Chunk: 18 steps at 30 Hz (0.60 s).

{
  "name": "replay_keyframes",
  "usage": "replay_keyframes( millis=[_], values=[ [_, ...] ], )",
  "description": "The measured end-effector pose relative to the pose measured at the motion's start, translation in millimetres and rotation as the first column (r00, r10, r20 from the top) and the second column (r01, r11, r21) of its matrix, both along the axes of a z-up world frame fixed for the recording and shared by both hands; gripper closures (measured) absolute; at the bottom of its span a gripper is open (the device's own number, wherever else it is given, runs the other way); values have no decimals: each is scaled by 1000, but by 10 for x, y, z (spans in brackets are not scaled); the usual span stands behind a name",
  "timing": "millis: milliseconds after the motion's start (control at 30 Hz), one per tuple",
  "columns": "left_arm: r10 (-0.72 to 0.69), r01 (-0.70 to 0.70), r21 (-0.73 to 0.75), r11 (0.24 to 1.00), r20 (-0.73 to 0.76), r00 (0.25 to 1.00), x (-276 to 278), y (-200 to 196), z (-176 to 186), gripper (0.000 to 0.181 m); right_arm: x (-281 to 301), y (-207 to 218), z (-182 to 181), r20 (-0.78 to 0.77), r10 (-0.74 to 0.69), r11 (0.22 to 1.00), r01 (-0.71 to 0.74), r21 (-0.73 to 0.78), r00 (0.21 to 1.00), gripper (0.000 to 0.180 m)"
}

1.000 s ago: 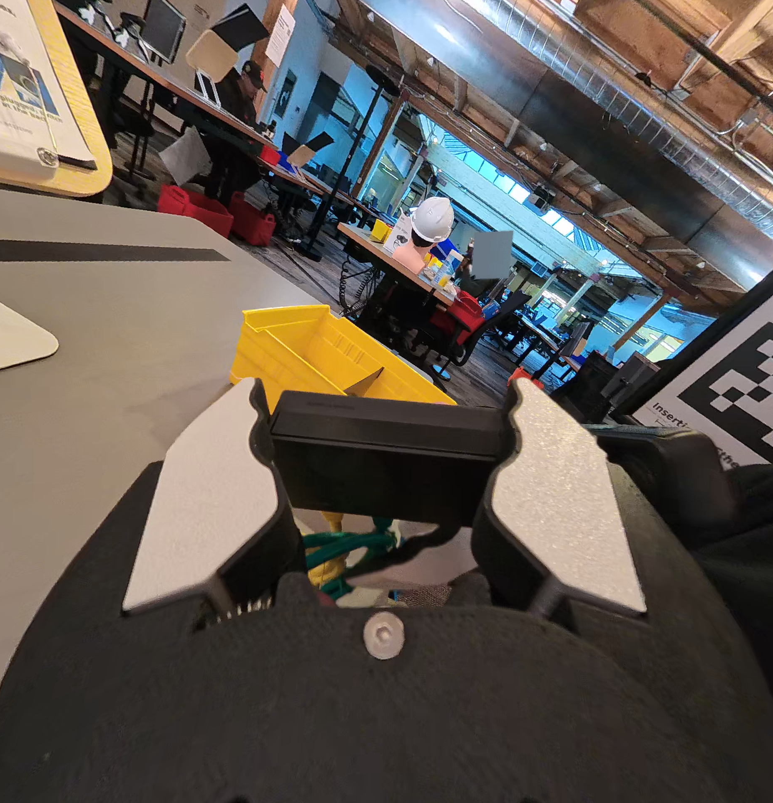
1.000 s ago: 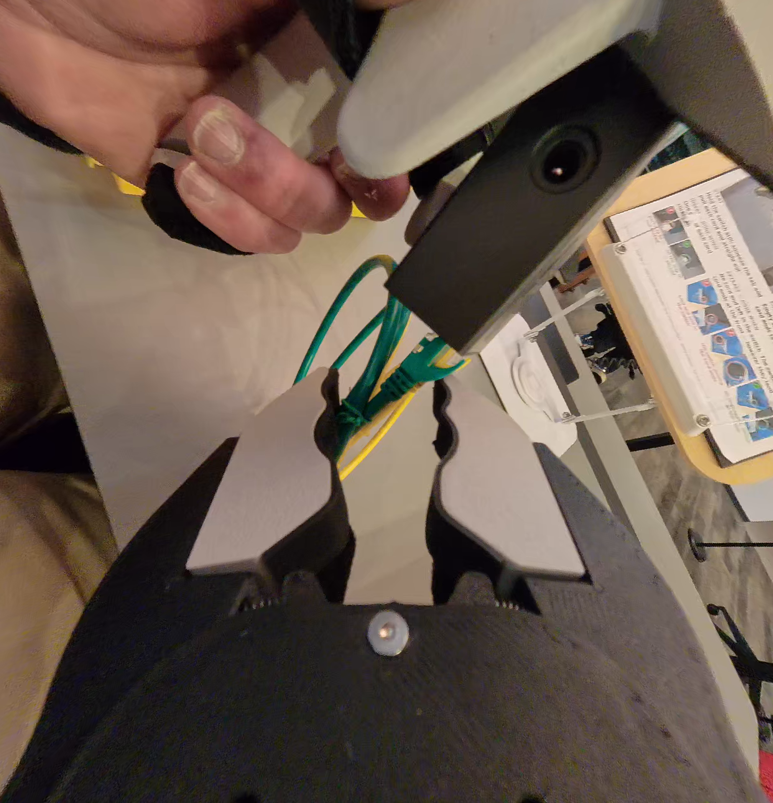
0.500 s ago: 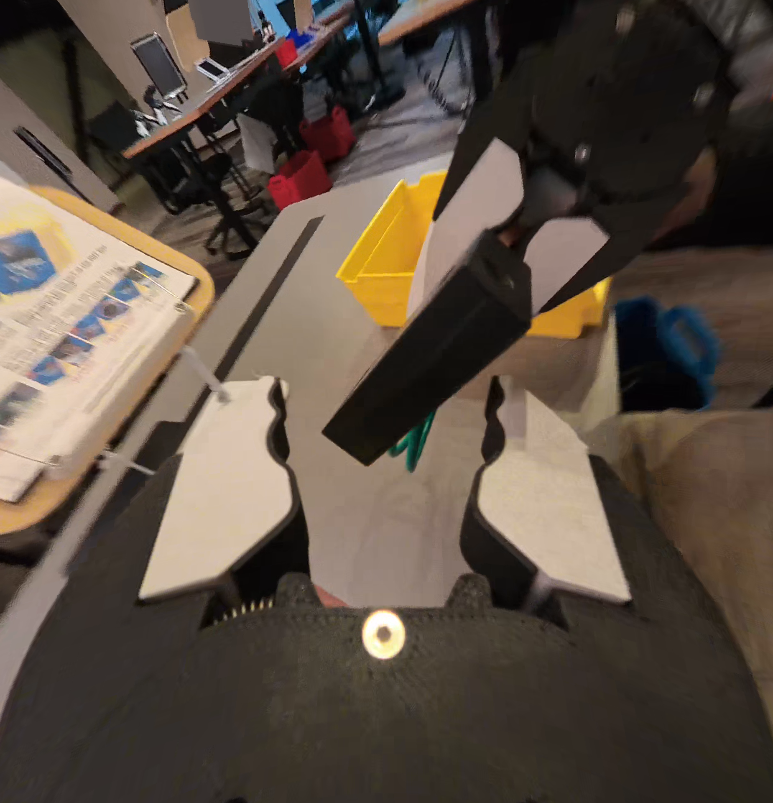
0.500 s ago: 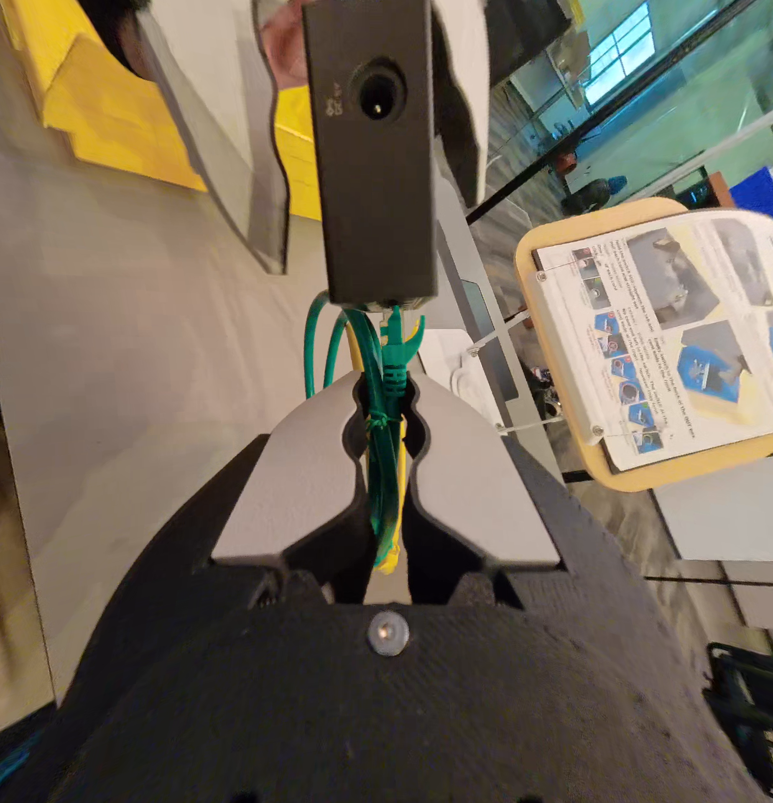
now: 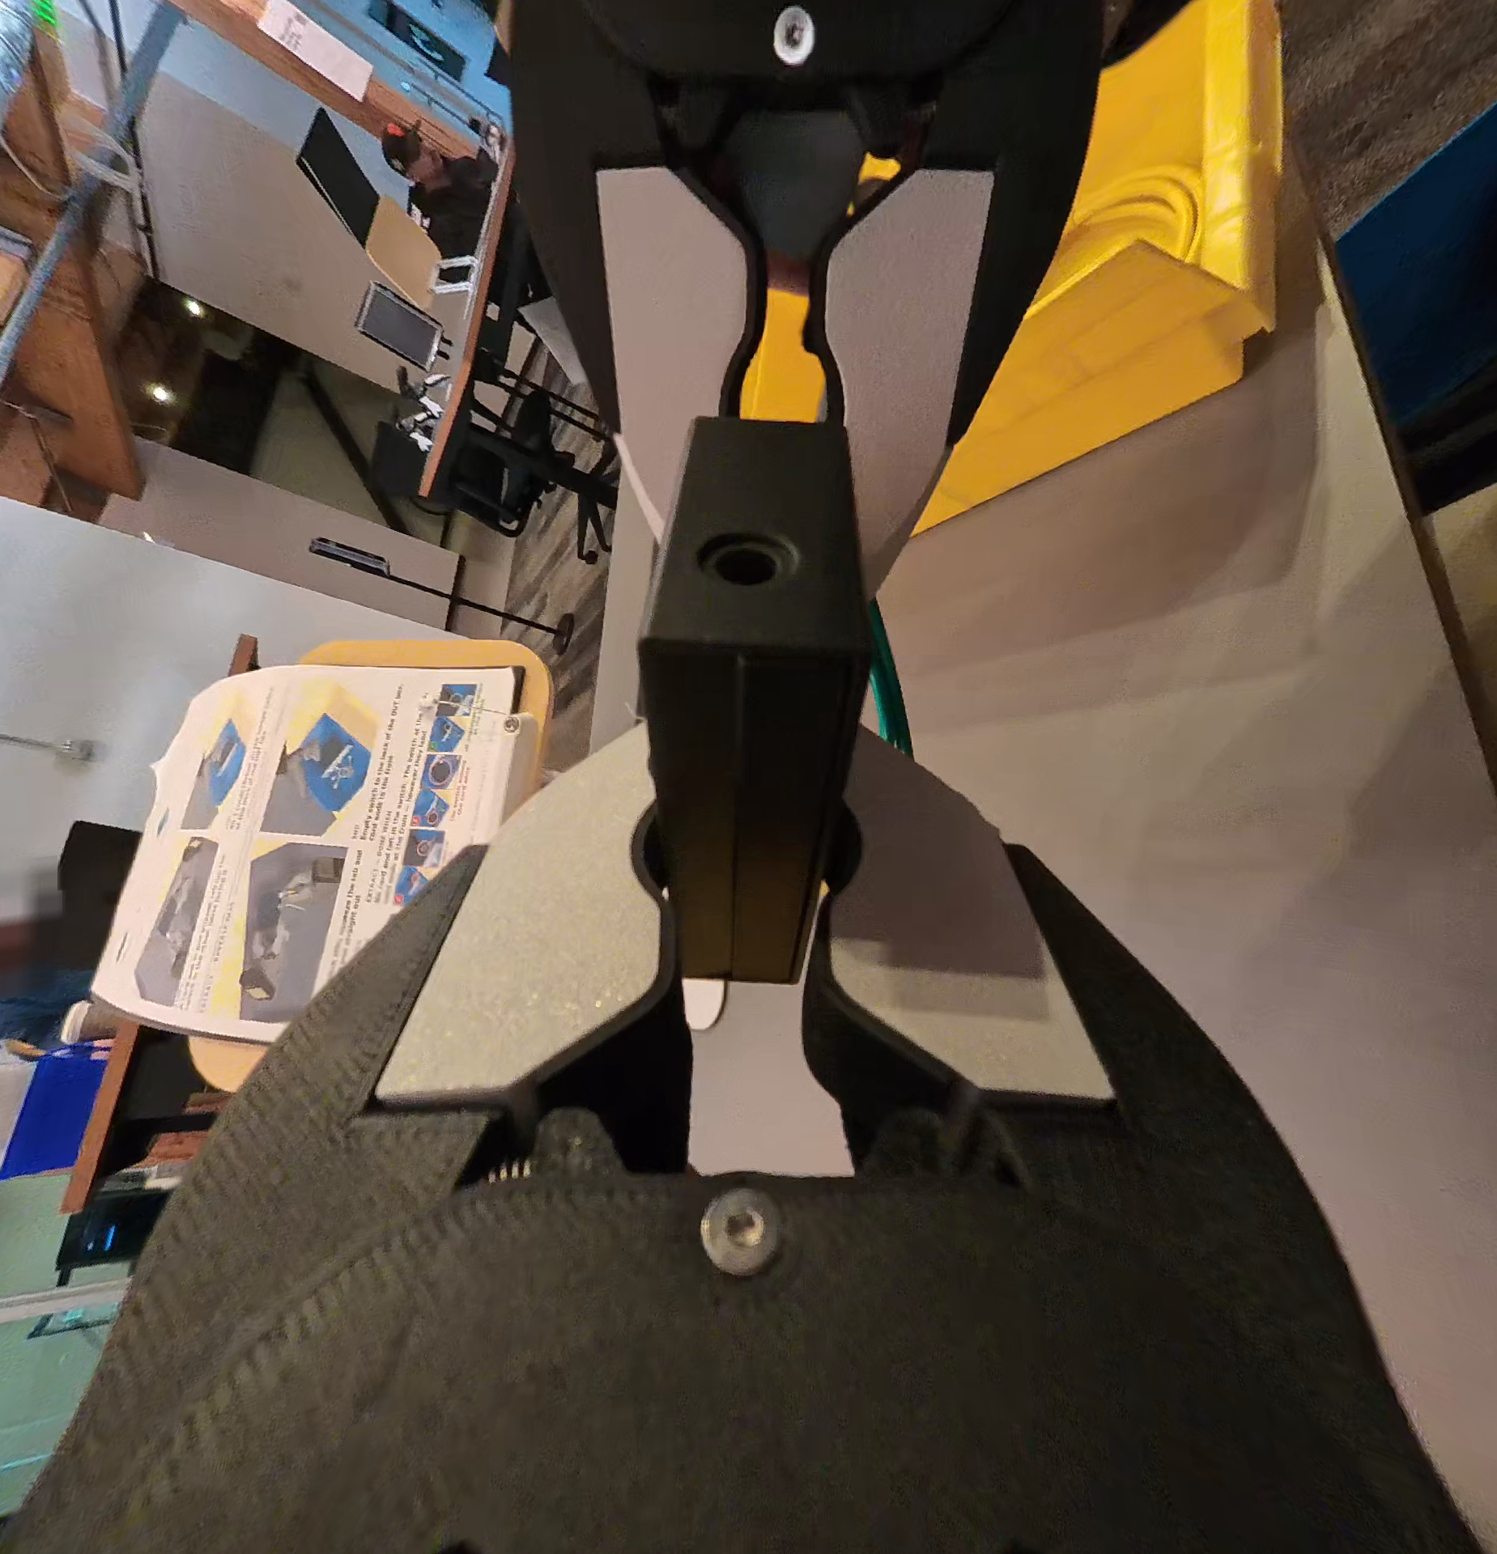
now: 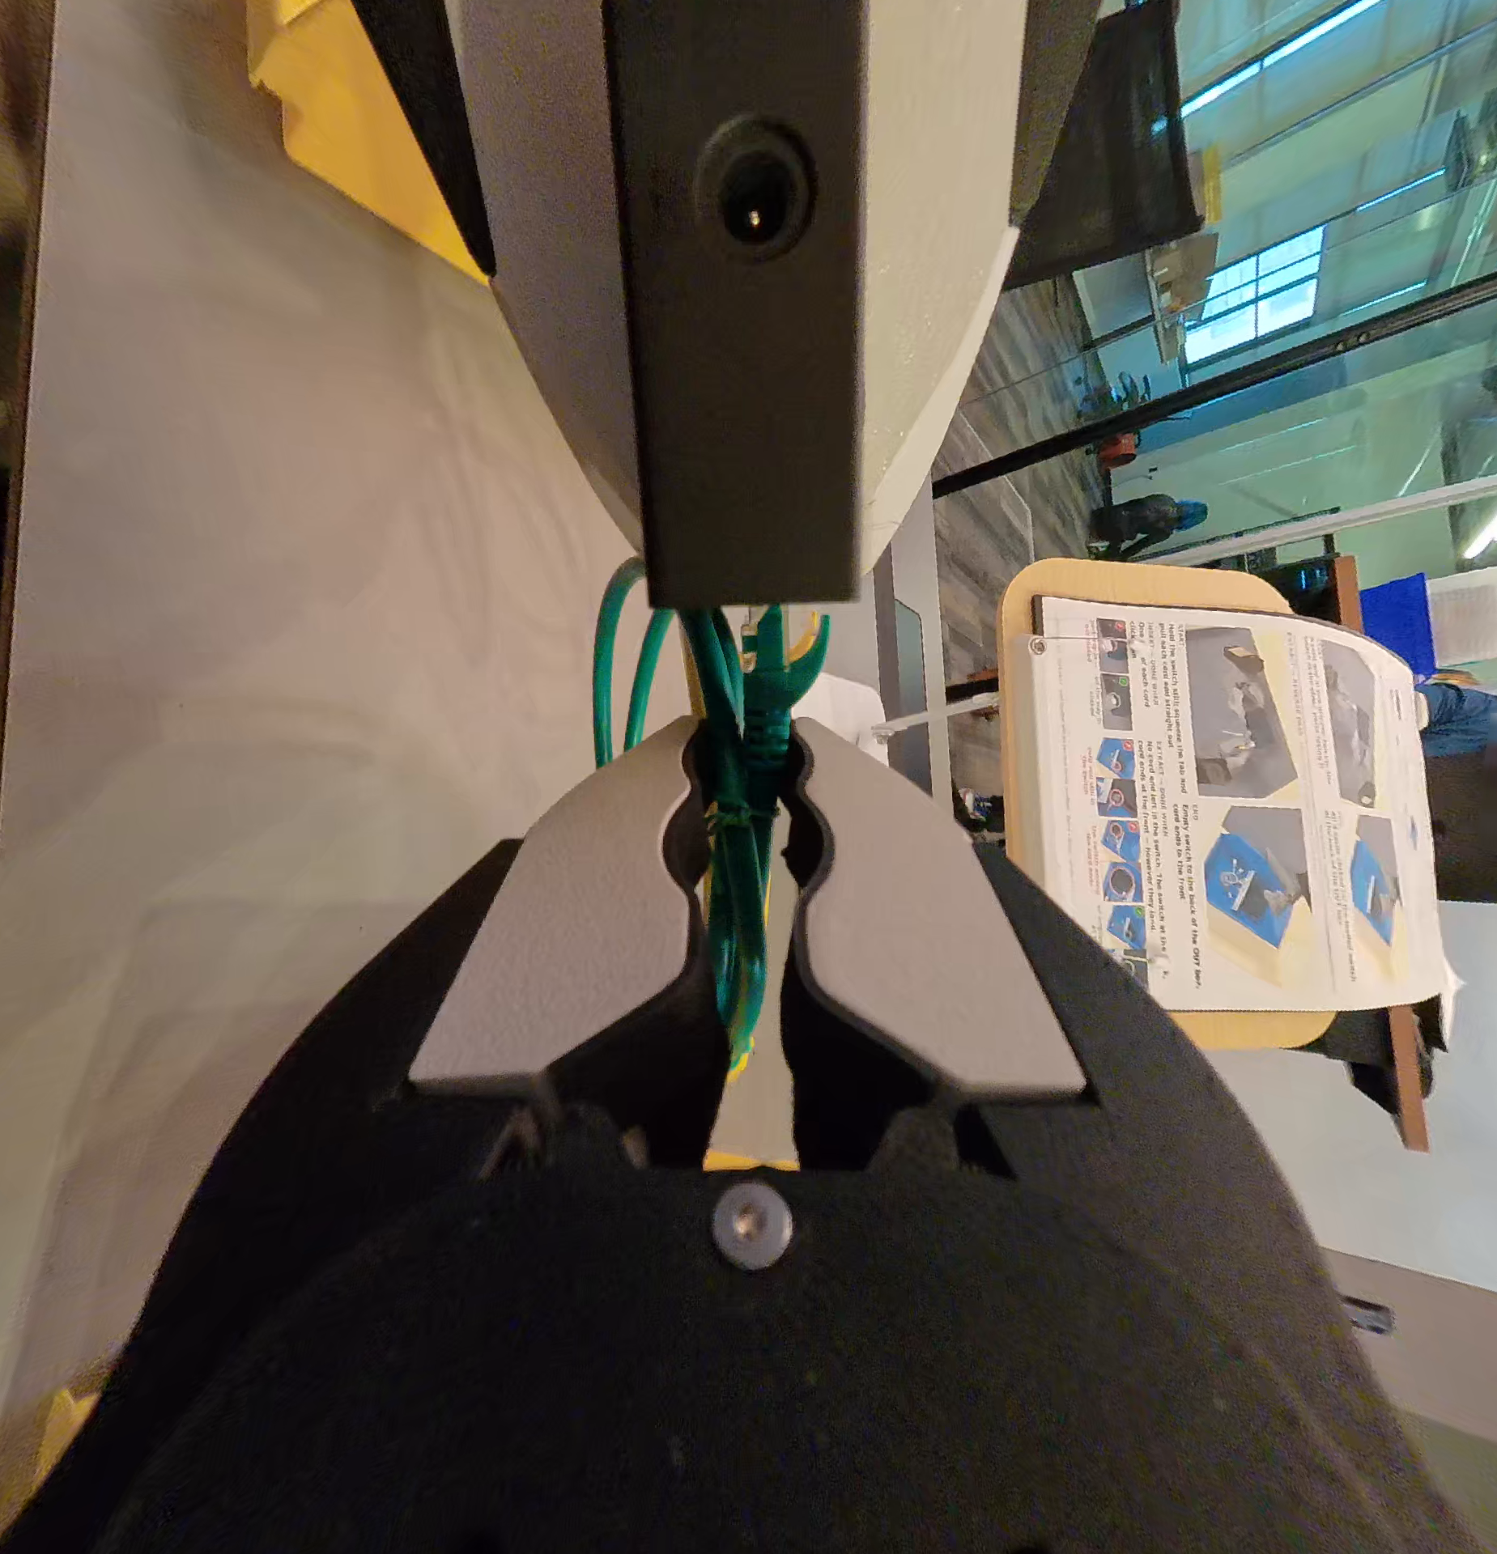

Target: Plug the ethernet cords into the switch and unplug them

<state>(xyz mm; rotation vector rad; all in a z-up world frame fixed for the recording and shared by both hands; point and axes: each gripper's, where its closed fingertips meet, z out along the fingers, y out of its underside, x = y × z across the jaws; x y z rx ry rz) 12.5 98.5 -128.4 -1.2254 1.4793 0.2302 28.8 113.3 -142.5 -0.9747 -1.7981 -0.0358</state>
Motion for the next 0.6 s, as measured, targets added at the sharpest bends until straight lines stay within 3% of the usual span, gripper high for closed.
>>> replay_keyframes(
  millis=[267,600],
  values=[
    [-46,52,-53,997,116,992,7,-11,59,151,-29,-119,203,-132,82,997,-81,17,988,151],
    [-87,85,28,996,48,995,42,-91,138,151,-97,-314,351,-80,229,966,-217,138,970,165]
  ],
)
